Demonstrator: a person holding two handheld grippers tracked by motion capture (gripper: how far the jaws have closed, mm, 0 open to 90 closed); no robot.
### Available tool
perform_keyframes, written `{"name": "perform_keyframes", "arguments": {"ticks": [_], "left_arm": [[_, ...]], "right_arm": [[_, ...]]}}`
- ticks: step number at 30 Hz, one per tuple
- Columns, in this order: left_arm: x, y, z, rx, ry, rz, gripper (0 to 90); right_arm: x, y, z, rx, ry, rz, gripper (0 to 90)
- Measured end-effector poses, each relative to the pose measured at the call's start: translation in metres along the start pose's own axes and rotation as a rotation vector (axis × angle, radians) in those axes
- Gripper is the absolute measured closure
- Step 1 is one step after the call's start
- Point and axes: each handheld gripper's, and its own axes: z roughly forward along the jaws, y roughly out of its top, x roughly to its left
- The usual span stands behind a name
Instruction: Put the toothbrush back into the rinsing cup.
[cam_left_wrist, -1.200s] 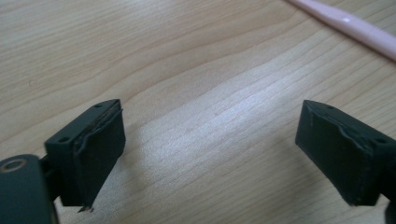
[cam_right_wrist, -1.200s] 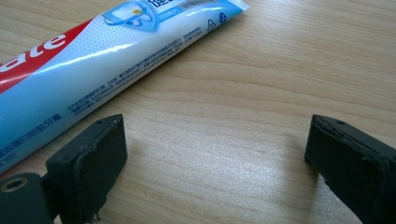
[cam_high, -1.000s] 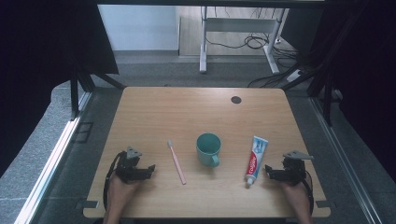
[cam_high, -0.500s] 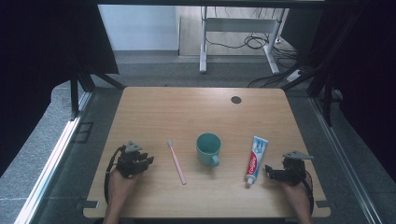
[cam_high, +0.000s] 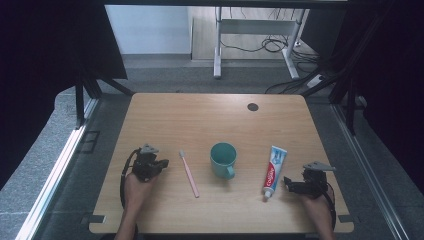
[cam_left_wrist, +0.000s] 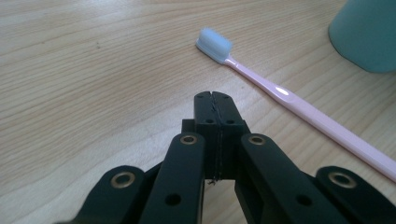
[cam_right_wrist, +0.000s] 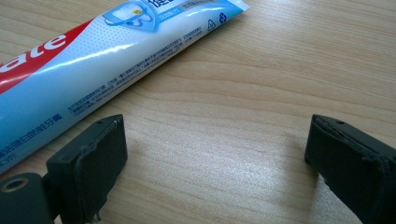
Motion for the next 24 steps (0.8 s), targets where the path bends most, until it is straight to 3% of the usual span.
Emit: {"name": "perform_keyframes", "arguments": {"ticks": [24], "left_arm": [[-0.02, 0.019, 0.043, 0.029, 0.0, 0.011, 89.9]], "right_arm": [[0.0, 0.0, 0.0, 0.0, 0.003, -0.002, 5.3]]}}
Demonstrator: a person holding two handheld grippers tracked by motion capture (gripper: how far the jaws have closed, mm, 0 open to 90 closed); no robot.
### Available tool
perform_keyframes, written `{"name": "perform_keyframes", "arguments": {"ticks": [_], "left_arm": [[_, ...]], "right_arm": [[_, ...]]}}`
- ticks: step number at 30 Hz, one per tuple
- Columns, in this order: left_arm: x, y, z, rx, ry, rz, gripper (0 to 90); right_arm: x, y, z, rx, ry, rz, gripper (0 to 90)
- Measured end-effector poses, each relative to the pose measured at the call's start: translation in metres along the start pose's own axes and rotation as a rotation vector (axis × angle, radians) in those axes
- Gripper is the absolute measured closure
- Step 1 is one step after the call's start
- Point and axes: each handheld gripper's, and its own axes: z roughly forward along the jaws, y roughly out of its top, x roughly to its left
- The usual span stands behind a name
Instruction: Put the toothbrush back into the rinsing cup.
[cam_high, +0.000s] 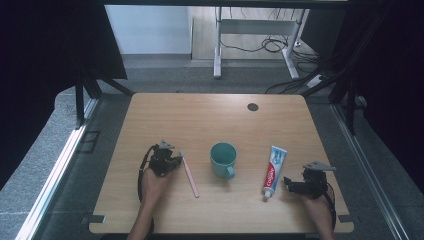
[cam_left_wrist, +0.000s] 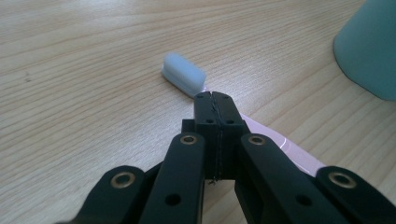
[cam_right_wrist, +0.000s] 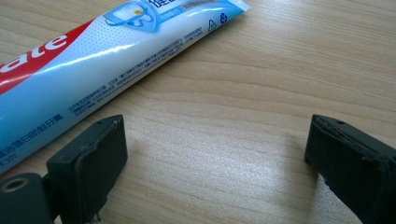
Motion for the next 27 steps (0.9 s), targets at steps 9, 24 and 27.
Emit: {"name": "perform_keyframes", "arguments": {"ticks": [9, 24, 27], "left_arm": [[-0.007, 0.008, 0.01, 0.006, -0.003, 0.01, 89.9], [-0.022, 0.022, 0.027, 0.005, -0.042, 0.026, 89.9], [-0.026, 0.024, 0.03, 0.004, -0.053, 0.034, 89.9]], "right_arm": [[0.0, 0.0, 0.0, 0.0, 0.002, -0.002, 5.3], [0.0, 0.0, 0.0, 0.0, 0.004, -0.001, 5.3], [0.0, 0.0, 0.0, 0.0, 0.004, -0.002, 5.3]]}}
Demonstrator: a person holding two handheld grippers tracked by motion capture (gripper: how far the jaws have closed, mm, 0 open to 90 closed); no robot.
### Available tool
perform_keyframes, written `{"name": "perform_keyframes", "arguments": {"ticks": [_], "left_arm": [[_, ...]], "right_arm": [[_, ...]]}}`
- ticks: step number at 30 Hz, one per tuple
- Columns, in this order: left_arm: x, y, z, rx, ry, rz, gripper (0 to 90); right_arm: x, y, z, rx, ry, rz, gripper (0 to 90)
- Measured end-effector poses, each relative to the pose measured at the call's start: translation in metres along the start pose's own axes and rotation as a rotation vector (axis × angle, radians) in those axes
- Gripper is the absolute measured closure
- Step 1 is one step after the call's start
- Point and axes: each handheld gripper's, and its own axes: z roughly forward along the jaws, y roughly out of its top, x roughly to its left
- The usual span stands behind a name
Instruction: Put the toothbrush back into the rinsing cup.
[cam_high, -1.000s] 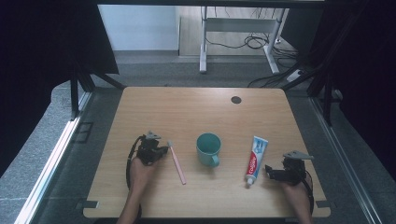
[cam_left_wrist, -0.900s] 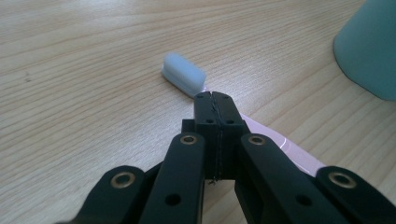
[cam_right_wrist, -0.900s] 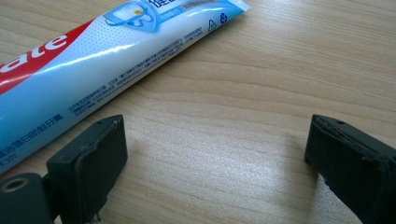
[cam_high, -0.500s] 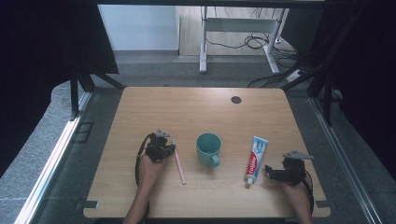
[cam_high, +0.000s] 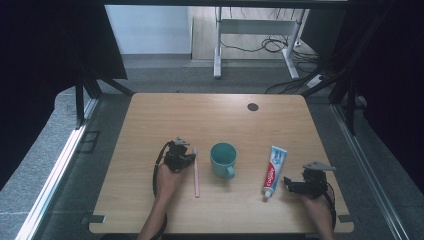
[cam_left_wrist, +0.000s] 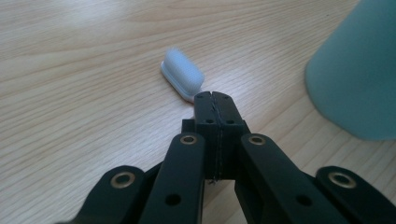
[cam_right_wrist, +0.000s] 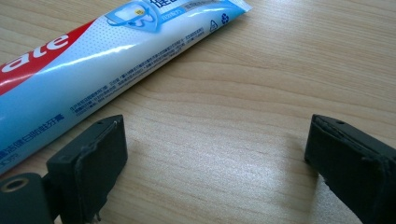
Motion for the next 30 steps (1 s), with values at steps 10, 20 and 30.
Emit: {"name": "perform_keyframes", "arguments": {"ticks": [10, 20, 30], "left_arm": [[-0.011, -0.003, -0.017, -0.034, -0.024, 0.01, 89.9], [-0.048, -0.025, -0.027, 0.011, -0.081, 0.06, 89.9], [-0.056, -0.044, -0.029, 0.044, -0.095, 0.059, 89.9]], "right_arm": [[0.0, 0.0, 0.0, 0.0, 0.0, -0.001, 5.3], [0.0, 0.0, 0.0, 0.0, 0.0, 0.0, 5.3], [0.0, 0.0, 0.0, 0.0, 0.0, 0.001, 5.3]]}}
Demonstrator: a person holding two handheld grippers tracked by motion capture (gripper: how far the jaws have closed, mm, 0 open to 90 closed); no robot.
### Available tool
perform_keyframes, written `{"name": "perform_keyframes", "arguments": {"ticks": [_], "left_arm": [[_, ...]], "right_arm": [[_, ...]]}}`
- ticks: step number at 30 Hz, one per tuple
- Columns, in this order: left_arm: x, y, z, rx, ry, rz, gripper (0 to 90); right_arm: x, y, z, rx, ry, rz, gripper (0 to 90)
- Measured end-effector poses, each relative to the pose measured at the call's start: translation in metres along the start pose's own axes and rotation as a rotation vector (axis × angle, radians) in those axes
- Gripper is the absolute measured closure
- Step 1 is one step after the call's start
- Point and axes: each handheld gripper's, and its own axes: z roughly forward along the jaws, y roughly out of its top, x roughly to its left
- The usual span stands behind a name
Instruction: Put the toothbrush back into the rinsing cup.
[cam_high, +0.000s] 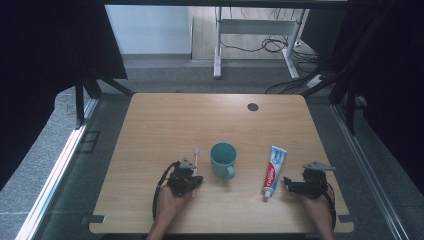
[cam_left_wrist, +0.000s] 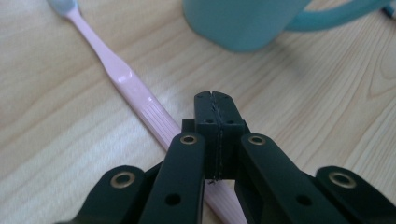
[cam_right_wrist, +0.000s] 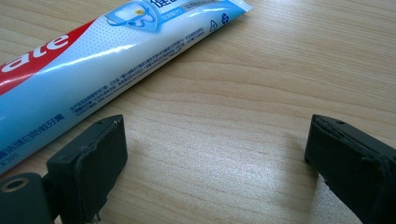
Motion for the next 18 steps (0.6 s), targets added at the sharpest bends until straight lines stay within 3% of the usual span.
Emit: {"name": "perform_keyframes", "arguments": {"ticks": [9, 18], "left_arm": [[0.011, -0.01, -0.016, 0.016, 0.051, -0.012, 89.9], [0.015, -0.013, -0.022, 0.008, 0.049, -0.023, 89.9]], "right_arm": [[0.0, 0.0, 0.0, 0.0, 0.0, 0.001, 5.3], [0.0, 0.0, 0.0, 0.0, 0.0, 0.0, 5.4]]}}
